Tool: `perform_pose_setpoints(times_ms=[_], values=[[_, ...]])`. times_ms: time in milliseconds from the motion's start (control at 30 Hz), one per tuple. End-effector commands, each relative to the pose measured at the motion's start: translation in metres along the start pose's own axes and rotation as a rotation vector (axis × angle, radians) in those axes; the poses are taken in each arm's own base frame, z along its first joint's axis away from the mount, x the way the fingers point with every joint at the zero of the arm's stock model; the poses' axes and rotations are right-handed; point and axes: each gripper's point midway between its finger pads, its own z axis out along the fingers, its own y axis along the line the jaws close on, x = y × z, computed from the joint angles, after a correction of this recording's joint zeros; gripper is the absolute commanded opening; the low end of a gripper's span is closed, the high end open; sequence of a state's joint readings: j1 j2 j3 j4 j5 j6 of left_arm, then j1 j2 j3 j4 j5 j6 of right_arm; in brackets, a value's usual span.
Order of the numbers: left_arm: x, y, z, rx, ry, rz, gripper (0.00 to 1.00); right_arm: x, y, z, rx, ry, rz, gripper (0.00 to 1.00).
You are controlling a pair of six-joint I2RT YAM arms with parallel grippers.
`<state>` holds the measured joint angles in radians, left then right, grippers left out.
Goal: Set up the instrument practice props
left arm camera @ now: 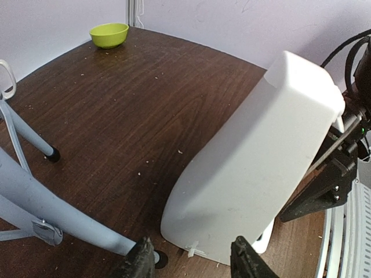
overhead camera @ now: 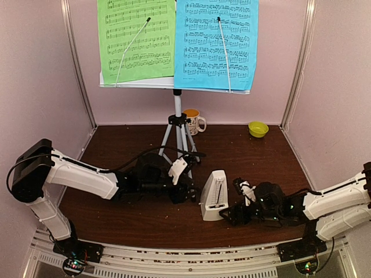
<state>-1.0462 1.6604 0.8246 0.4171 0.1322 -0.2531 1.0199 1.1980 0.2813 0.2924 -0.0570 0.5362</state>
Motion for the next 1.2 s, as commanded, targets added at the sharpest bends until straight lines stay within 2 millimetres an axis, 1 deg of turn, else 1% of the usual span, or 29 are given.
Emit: perform_pose_setpoints(times_ms=[0, 200, 367, 433, 600, 667, 733, 800, 933, 1033, 1100, 1167], values=[[-0.014, 0.001, -0.007, -0.007, -0.049, 0.012, 0.46, -0.007, 0.017, 0.004, -0.084, -0.030, 0.029, 0.86], [-0.014, 0.002, -0.008, -0.012, -0.049, 0.012, 0.46, -0.017, 0.036, 0.002, -0.140, -0.047, 0.015, 0.86], [-0.014, 0.002, -0.007, -0.011, -0.046, 0.013, 0.46, -0.025, 0.039, 0.000, -0.102, -0.045, 0.009, 0.88], [-0.014, 0.002, -0.007, -0.012, -0.046, 0.012, 0.46, -0.033, 0.041, -0.005, -0.095, -0.071, 0.016, 0.90], [-0.014, 0.002, -0.007, -0.013, -0.046, 0.013, 0.46, -0.043, 0.053, -0.010, -0.127, -0.099, 0.039, 0.91], [-0.015, 0.002, -0.007, -0.012, -0.047, 0.015, 0.46, -0.043, 0.056, -0.011, -0.135, -0.099, 0.041, 0.91], [-0.015, 0.002, -0.007, -0.012, -0.047, 0.016, 0.46, -0.046, 0.055, -0.015, -0.129, -0.112, 0.048, 0.91], [-0.015, 0.002, -0.007, -0.014, -0.046, 0.016, 0.46, -0.050, 0.050, -0.021, -0.104, -0.137, 0.056, 0.91], [-0.014, 0.002, -0.007, -0.012, -0.048, 0.012, 0.46, -0.064, 0.031, -0.037, -0.001, -0.211, 0.093, 0.91], [-0.014, 0.002, -0.007, -0.012, -0.046, 0.012, 0.46, -0.077, 0.024, -0.050, 0.043, -0.279, 0.154, 0.95], [-0.014, 0.002, -0.006, -0.010, -0.047, 0.012, 0.46, -0.083, 0.026, -0.055, 0.042, -0.303, 0.168, 1.00], [-0.014, 0.002, -0.006, -0.012, -0.047, 0.011, 0.46, -0.086, 0.032, -0.057, 0.047, -0.308, 0.143, 1.00]])
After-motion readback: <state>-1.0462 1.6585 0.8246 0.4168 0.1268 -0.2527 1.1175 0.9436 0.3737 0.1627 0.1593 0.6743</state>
